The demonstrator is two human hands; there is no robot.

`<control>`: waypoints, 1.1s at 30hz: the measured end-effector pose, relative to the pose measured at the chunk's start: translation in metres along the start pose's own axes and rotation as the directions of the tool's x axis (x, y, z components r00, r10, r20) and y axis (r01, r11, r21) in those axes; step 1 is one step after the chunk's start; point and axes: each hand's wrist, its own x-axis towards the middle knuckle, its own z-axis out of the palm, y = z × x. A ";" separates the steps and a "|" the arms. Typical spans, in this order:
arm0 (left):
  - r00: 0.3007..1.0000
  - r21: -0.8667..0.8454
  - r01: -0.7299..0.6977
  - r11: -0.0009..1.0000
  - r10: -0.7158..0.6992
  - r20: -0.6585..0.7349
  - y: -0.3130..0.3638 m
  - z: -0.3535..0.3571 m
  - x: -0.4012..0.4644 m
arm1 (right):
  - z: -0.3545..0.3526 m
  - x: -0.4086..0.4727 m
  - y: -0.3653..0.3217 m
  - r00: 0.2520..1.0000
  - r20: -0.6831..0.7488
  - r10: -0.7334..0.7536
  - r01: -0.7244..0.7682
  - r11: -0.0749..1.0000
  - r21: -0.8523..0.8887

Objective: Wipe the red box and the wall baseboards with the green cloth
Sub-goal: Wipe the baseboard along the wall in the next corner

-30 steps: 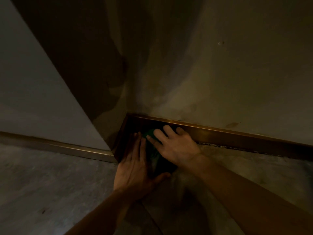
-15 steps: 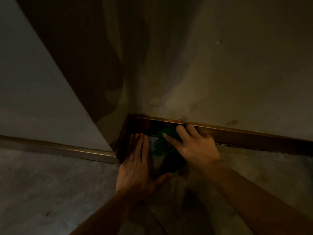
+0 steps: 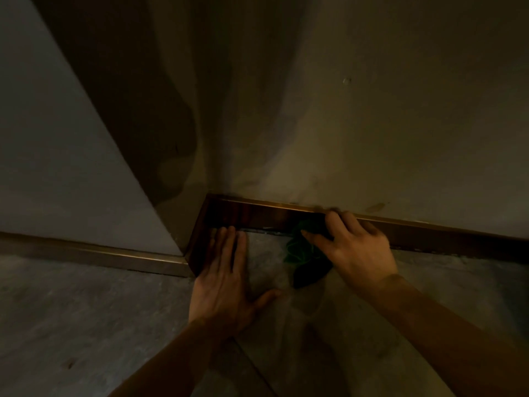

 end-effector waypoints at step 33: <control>0.999 0.076 0.004 0.997 -0.007 0.037 0.000 0.002 0.000 | 0.019 0.056 -0.065 0.972 0.125 -0.201 0.192 0.978 0.076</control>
